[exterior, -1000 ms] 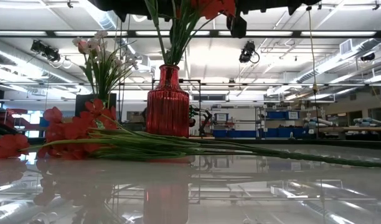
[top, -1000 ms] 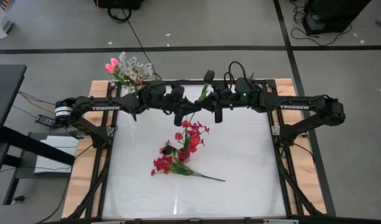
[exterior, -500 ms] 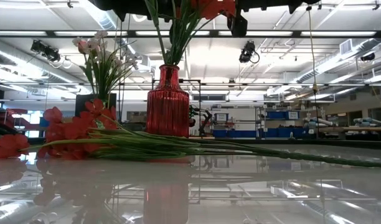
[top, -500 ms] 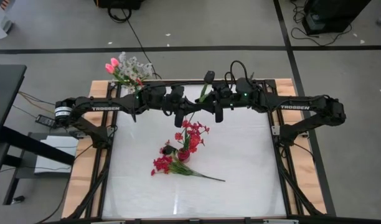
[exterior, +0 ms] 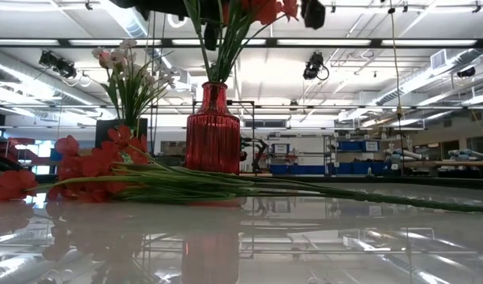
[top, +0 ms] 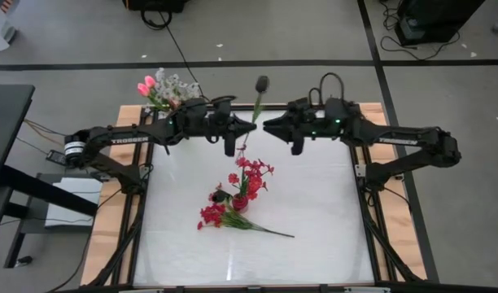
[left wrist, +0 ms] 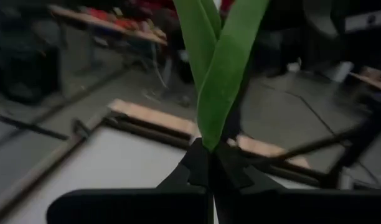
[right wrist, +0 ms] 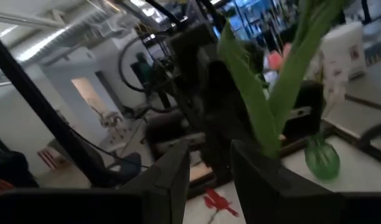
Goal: Sort flowers into vase by color
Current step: Put the black flowers into the red flower vase
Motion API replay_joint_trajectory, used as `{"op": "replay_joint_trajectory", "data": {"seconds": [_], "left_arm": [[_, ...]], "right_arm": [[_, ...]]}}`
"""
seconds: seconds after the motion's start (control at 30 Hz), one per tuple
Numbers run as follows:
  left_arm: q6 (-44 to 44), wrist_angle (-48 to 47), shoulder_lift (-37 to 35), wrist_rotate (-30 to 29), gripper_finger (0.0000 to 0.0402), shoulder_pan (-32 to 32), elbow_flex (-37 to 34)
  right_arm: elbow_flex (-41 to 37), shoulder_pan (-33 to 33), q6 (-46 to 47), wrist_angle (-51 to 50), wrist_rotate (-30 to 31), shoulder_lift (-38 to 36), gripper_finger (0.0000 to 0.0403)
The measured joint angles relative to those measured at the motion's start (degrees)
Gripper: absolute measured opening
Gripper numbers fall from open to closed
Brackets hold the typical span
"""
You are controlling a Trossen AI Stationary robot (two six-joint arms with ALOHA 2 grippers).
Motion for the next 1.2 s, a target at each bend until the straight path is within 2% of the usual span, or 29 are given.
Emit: {"op": "replay_joint_trajectory", "data": {"seconds": [0.1, 0.3, 0.4, 0.53, 0.7, 0.83, 0.97, 1.2], "left_arm": [[1.7, -2.3, -2.4, -1.6, 0.0004, 0.8, 0.1], [5.5, -10.9, -7.6, -0.6, 0.0004, 2.5, -0.1], [4.7, -9.6, -10.7, -0.8, 0.0004, 2.5, -4.7], [-0.8, 1.1, -16.4, -1.5, 0.0004, 2.3, -16.6], [-3.3, 27.0, -22.3, -1.4, 0.0004, -0.3, -32.3], [-3.0, 48.5, -21.8, -0.5, 0.0004, -4.7, -42.1], [-2.3, 55.5, -18.9, -5.1, 0.0004, -10.1, -46.8], [5.6, 60.4, -13.0, -9.6, 0.0004, -16.3, -44.6]], "right_arm": [[0.0, 0.0, -1.2, -2.2, 1.0, -2.6, 0.0126], [0.0, 0.6, -1.4, -10.7, 5.4, -8.1, 0.0126], [-0.1, 2.0, -1.8, -14.0, 8.8, -10.1, 0.0126], [0.0, 4.3, -2.1, -15.7, 12.9, -11.7, 0.0126], [-0.1, 6.7, -2.4, -16.5, 16.2, -11.9, 0.0126], [-0.1, 7.4, -2.3, -16.6, 17.5, -10.9, 0.0125], [-0.1, 7.4, -0.9, -16.2, 17.5, -10.2, 0.0125], [-0.1, 7.4, 1.8, -15.6, 17.8, -9.1, 0.0125]]}}
